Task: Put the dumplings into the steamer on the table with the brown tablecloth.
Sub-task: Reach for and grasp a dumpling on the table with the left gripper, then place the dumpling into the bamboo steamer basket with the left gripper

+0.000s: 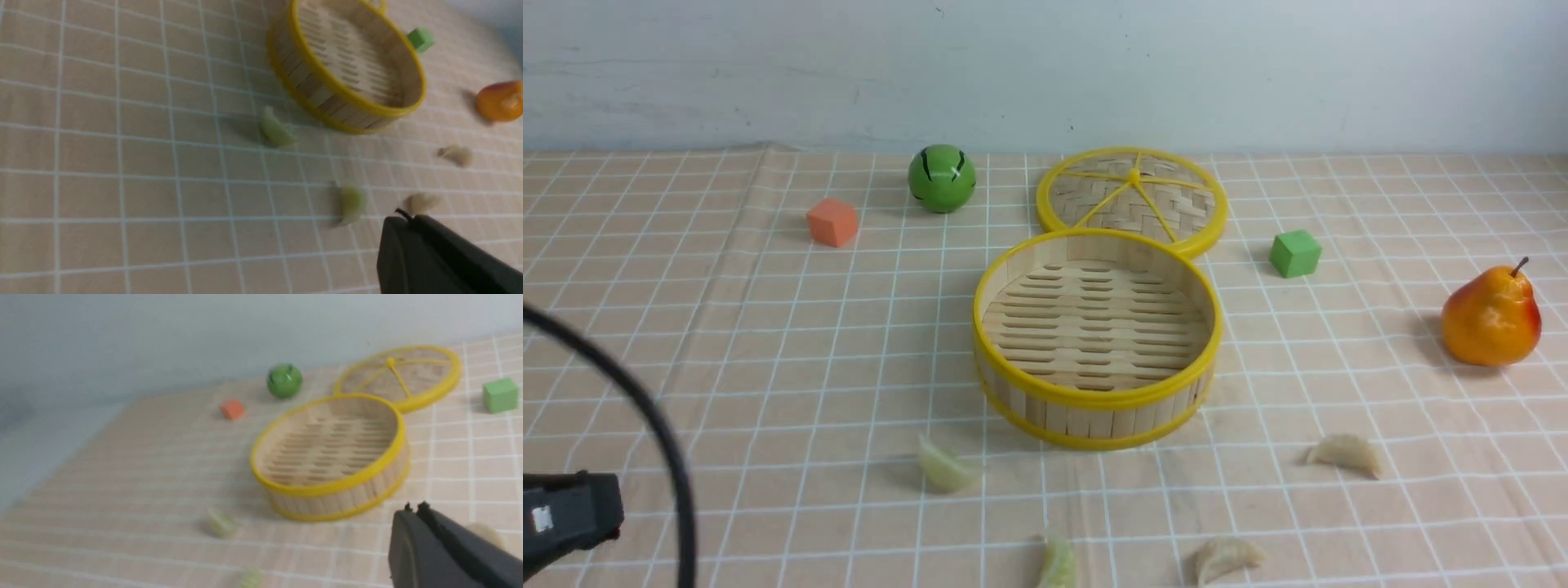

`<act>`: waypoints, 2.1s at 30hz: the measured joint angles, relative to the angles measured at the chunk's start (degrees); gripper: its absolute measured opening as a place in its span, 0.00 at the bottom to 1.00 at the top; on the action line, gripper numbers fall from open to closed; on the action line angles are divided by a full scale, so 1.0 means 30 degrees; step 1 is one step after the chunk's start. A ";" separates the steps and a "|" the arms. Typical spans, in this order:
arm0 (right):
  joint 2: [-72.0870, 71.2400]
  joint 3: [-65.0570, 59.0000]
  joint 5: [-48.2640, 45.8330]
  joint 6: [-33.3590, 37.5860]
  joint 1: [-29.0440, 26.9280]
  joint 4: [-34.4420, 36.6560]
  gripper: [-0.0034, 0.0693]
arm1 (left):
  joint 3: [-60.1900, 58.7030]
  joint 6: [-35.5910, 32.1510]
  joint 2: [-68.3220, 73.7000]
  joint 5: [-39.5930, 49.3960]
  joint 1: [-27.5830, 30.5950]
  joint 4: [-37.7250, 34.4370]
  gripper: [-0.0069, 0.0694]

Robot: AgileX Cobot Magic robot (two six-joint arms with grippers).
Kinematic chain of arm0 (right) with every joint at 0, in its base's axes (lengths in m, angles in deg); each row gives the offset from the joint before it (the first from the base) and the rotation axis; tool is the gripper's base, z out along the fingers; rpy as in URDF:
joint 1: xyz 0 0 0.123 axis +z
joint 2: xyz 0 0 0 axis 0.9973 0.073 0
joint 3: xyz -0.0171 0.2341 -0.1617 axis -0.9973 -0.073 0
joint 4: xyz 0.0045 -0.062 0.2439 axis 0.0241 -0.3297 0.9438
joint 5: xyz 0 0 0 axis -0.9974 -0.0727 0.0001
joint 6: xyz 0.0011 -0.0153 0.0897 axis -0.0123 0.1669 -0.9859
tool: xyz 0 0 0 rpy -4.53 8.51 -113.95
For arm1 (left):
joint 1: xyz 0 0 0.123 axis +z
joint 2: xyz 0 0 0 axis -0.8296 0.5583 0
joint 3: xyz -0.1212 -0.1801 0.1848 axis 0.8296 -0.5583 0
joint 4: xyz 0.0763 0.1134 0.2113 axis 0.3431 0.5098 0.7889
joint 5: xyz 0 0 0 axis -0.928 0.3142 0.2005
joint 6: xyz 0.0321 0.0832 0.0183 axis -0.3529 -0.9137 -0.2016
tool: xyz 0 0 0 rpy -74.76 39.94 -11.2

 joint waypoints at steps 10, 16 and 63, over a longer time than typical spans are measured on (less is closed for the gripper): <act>0.7737 0.4514 -0.7143 0.0075 0.4687 -0.5141 0.02 | 0.3506 -0.0448 0.7653 0.2954 -0.6473 0.5837 0.07; 0.9481 0.4594 -1.0033 -0.1829 0.9987 -0.8523 0.03 | 0.4981 0.4002 1.2563 0.0503 -1.0408 0.9063 0.11; 0.6366 0.4609 -1.0415 -0.2806 1.1296 -1.0633 0.05 | 1.9320 0.8461 2.4404 -0.2608 -1.1291 0.9777 0.40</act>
